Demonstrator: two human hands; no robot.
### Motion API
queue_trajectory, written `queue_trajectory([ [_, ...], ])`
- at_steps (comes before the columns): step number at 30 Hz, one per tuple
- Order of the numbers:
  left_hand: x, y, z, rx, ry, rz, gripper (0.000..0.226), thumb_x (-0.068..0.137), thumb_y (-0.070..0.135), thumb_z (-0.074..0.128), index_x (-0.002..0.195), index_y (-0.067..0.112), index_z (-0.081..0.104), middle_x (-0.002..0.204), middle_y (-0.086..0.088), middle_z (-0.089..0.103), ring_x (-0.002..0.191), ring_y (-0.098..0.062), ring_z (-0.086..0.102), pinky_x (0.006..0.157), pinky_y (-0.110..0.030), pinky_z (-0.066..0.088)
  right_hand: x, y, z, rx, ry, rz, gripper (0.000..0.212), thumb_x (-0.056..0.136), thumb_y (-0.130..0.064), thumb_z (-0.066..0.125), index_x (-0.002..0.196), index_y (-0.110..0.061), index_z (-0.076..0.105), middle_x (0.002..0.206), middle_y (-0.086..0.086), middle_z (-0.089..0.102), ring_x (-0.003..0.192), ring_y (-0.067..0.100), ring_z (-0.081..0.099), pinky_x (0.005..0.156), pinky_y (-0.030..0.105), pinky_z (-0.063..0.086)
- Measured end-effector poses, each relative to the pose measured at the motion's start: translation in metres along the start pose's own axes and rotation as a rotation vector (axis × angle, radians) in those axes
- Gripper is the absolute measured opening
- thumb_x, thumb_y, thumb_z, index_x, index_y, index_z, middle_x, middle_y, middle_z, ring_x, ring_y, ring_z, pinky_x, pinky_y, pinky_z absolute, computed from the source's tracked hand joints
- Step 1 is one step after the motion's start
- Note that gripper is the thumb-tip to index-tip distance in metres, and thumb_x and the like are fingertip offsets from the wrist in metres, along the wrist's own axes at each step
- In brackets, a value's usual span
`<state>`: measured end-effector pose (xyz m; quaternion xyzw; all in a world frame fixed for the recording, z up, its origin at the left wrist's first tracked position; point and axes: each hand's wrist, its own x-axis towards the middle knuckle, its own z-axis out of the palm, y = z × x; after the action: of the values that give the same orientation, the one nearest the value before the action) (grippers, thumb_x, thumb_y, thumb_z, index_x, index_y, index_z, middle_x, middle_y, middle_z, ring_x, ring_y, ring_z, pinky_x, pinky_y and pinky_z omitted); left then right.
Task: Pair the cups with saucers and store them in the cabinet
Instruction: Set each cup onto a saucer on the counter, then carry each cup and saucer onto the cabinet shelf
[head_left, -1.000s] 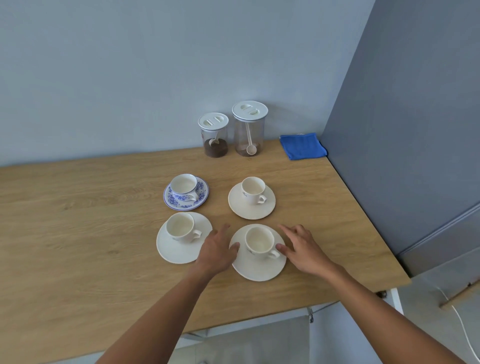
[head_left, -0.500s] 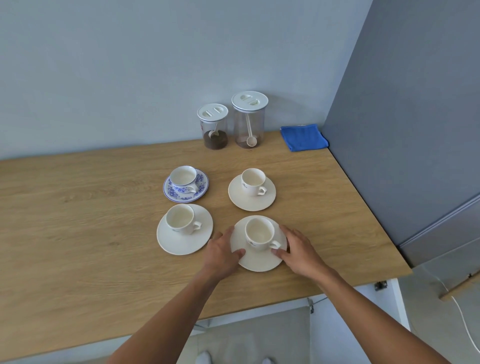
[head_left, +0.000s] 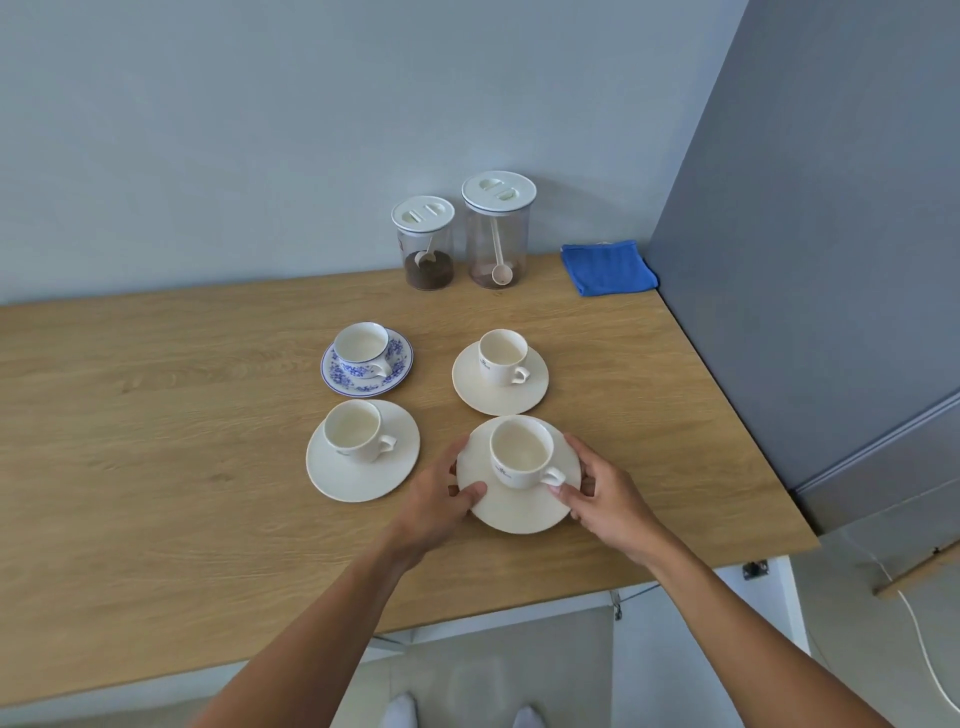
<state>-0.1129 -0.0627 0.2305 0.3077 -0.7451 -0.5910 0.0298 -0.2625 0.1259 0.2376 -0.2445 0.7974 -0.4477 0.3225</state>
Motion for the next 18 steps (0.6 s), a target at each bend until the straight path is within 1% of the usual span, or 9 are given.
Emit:
queue_trajectory([
  [1,-0.001,0.0,-0.001,-0.014,-0.005,0.006,0.066,0.091,0.023,0.066,0.147,0.035,0.035,0.123,0.005,0.055,0.107,-0.015,0.061,0.09,-0.031,0.054,-0.003,-0.003,0.0,0.047,0.0,0.014,0.075,0.093,-0.022,0.069,0.154,-0.035,0.027,0.108,-0.003,0.07,0.068,0.005,0.058,0.056,0.021,0.047],
  [3,-0.005,0.0,-0.003,-0.03,-0.012,0.026,0.066,0.09,0.024,0.068,0.147,0.036,0.036,0.124,0.004,0.054,0.107,-0.018,0.062,0.089,-0.033,0.055,-0.012,-0.008,-0.001,0.121,0.0,0.022,0.075,0.093,-0.018,0.069,0.154,-0.035,0.028,0.108,0.0,0.069,0.062,0.009,0.054,0.052,0.024,0.045],
  [4,-0.008,-0.001,-0.004,-0.034,-0.014,0.033,0.067,0.089,0.024,0.068,0.147,0.035,0.036,0.123,0.004,0.054,0.106,-0.019,0.063,0.086,-0.032,0.055,-0.017,-0.01,0.0,0.145,0.002,0.021,0.075,0.093,-0.017,0.069,0.153,-0.036,0.029,0.109,0.0,0.069,0.062,0.011,0.053,0.051,0.026,0.044],
  [6,-0.016,-0.002,-0.006,-0.051,-0.025,0.044,0.065,0.089,0.023,0.068,0.146,0.034,0.038,0.12,0.003,0.054,0.101,-0.018,0.063,0.076,-0.023,0.052,-0.027,-0.013,0.005,0.17,0.014,0.022,0.074,0.093,-0.015,0.069,0.153,-0.035,0.03,0.11,-0.003,0.068,0.061,0.012,0.053,0.05,0.028,0.043],
  [8,-0.027,-0.006,-0.01,-0.073,-0.041,0.056,0.064,0.089,0.022,0.069,0.144,0.035,0.039,0.118,0.001,0.054,0.097,-0.017,0.063,0.071,-0.02,0.051,-0.041,-0.014,0.013,0.189,0.036,0.023,0.075,0.093,-0.014,0.069,0.153,-0.032,0.03,0.112,-0.005,0.067,0.06,0.012,0.052,0.05,0.029,0.044],
  [12,-0.048,-0.013,-0.02,-0.075,-0.08,0.082,0.065,0.089,0.023,0.069,0.145,0.033,0.038,0.119,-0.001,0.053,0.099,-0.018,0.064,0.073,-0.022,0.05,-0.071,-0.018,0.033,0.216,0.086,0.028,0.073,0.092,-0.014,0.069,0.153,-0.034,0.032,0.108,-0.001,0.068,0.061,0.013,0.052,0.051,0.03,0.043],
  [16,-0.073,-0.024,-0.028,-0.051,-0.109,0.125,0.067,0.088,0.023,0.071,0.146,0.029,0.038,0.122,0.0,0.056,0.102,-0.02,0.065,0.074,-0.023,0.05,-0.107,-0.015,0.056,0.245,0.13,0.032,0.071,0.094,-0.014,0.067,0.152,-0.035,0.032,0.09,-0.008,0.069,0.06,0.011,0.051,0.049,0.026,0.041],
  [18,-0.09,-0.035,-0.028,-0.039,-0.131,0.122,0.069,0.087,0.024,0.071,0.147,0.029,0.037,0.122,0.0,0.057,0.105,-0.021,0.064,0.076,-0.026,0.051,-0.129,-0.011,0.068,0.257,0.139,0.036,0.07,0.094,-0.015,0.067,0.151,-0.037,0.031,0.088,-0.008,0.068,0.061,0.011,0.05,0.05,0.028,0.041],
])
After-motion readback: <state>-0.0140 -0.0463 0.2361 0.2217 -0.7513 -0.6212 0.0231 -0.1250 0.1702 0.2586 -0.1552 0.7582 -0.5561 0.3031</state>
